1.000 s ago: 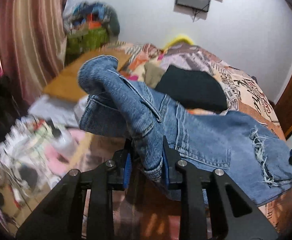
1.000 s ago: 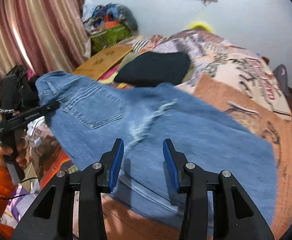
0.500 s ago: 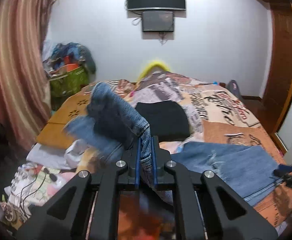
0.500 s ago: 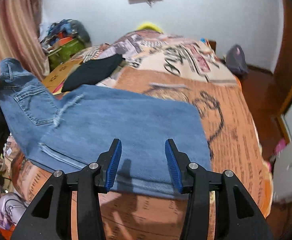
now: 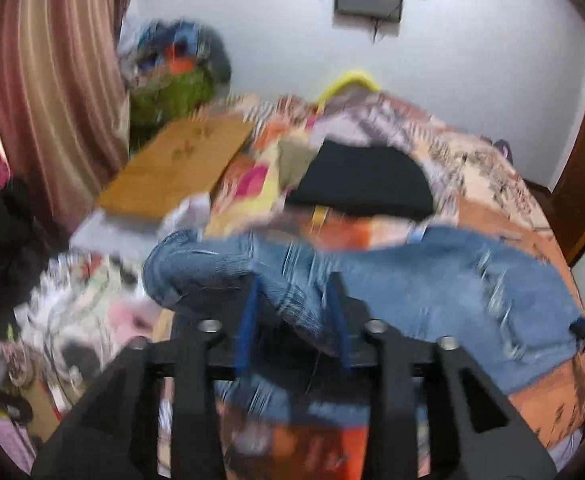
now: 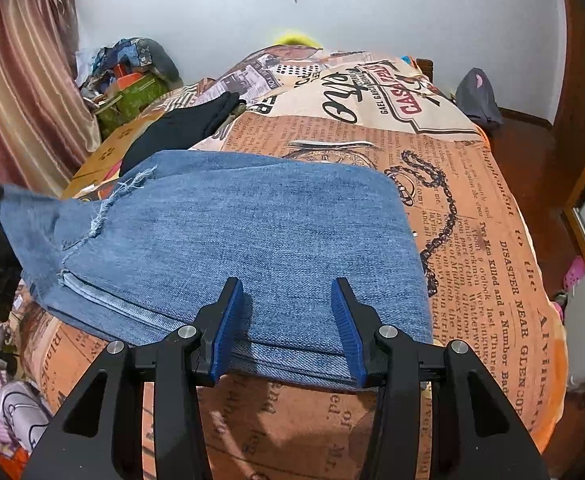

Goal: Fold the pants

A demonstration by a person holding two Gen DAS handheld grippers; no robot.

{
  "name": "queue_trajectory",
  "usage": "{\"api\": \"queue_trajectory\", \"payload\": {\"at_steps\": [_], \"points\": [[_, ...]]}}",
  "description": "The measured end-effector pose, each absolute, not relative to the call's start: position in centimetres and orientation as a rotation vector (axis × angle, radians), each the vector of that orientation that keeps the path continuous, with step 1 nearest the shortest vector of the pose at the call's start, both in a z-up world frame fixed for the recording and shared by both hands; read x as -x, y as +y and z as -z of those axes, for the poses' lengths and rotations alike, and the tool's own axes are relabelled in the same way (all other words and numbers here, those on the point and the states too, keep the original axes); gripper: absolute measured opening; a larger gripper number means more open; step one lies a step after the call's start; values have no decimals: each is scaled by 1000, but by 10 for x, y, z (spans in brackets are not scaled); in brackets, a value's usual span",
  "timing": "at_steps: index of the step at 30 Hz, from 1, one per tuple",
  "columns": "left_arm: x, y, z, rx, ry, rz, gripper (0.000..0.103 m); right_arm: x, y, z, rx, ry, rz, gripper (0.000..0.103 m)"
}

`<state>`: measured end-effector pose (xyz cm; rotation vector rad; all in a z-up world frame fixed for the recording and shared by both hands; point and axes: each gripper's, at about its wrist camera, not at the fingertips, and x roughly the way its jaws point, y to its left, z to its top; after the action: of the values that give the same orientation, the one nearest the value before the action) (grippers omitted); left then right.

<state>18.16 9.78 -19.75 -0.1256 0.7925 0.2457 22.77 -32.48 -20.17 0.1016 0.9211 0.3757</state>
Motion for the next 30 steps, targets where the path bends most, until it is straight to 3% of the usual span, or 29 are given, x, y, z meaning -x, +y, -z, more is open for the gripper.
{"api": "queue_trajectory", "payload": {"at_steps": [3, 5, 7, 22, 30], "points": [[-169, 111, 227, 166, 865, -242, 44, -227, -323, 202, -92, 923, -366, 44], [-159, 120, 249, 196, 915, -280, 68, -228, -321, 201, -85, 926, -360, 44], [-155, 125, 264, 227, 935, -303, 75, -229, -320, 202, -78, 930, -353, 44], [-144, 155, 311, 634, 941, -148, 77, -228, -314, 200, -37, 936, -319, 44], [-160, 159, 318, 680, 923, -148, 78, -229, -312, 201, -30, 937, -323, 45]]}}
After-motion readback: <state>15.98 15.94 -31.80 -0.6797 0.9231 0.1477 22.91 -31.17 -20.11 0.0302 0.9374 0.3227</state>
